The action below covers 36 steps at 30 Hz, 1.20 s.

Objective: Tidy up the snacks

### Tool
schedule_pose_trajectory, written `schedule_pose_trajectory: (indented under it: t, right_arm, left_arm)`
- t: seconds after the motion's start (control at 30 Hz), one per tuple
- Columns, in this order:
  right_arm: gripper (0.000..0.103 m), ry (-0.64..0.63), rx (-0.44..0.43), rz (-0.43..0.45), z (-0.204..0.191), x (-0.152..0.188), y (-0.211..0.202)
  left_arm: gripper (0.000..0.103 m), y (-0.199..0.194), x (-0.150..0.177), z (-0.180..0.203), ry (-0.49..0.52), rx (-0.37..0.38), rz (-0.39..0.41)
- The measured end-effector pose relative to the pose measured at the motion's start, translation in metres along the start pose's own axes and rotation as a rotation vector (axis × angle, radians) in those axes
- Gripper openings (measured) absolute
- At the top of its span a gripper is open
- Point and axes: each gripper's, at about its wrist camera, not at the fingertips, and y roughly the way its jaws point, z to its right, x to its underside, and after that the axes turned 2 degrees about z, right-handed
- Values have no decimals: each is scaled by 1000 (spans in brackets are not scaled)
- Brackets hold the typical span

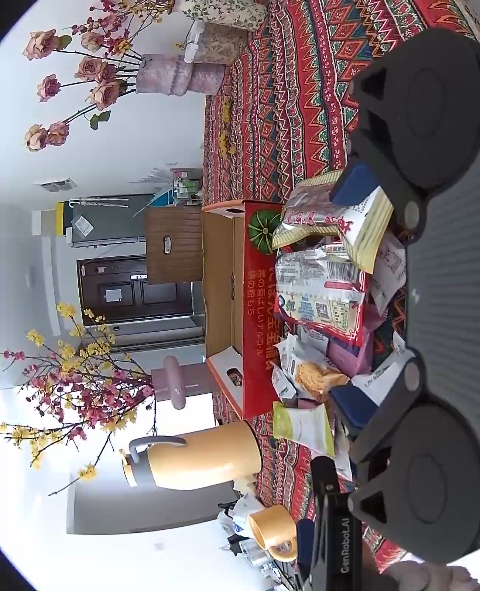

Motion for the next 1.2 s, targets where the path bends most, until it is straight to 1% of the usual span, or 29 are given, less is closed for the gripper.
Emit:
schedule_pose_trajectory:
  t: [0.1, 0.13, 0.27, 0.3, 0.47, 0.53, 1.2]
  right_arm:
    - [103, -2, 0, -1, 0, 0, 0]
    - [103, -2, -1, -1, 0, 0, 0]
    - [103, 0, -5, -8, 1, 1, 1]
    - [103, 1, 0, -12, 9, 0, 1]
    - [103, 6, -1, -22, 14, 1, -4]
    - [103, 6, 18, -27, 4, 1, 4]
    - [103, 6, 20, -44, 3, 1, 5]
  left_arm:
    - [103, 3, 0, -3, -18, 11, -18]
    - [103, 1, 1, -1, -8, 5, -7]
    - [103, -1, 1, 1, -2, 6, -4]
    - [103, -1, 2, 1, -3, 7, 1]
    - [103, -1, 3, 3, 7, 11, 2]
    - [103, -1, 4, 3, 10, 11, 3]
    - [103, -2, 5, 3, 11, 15, 7]
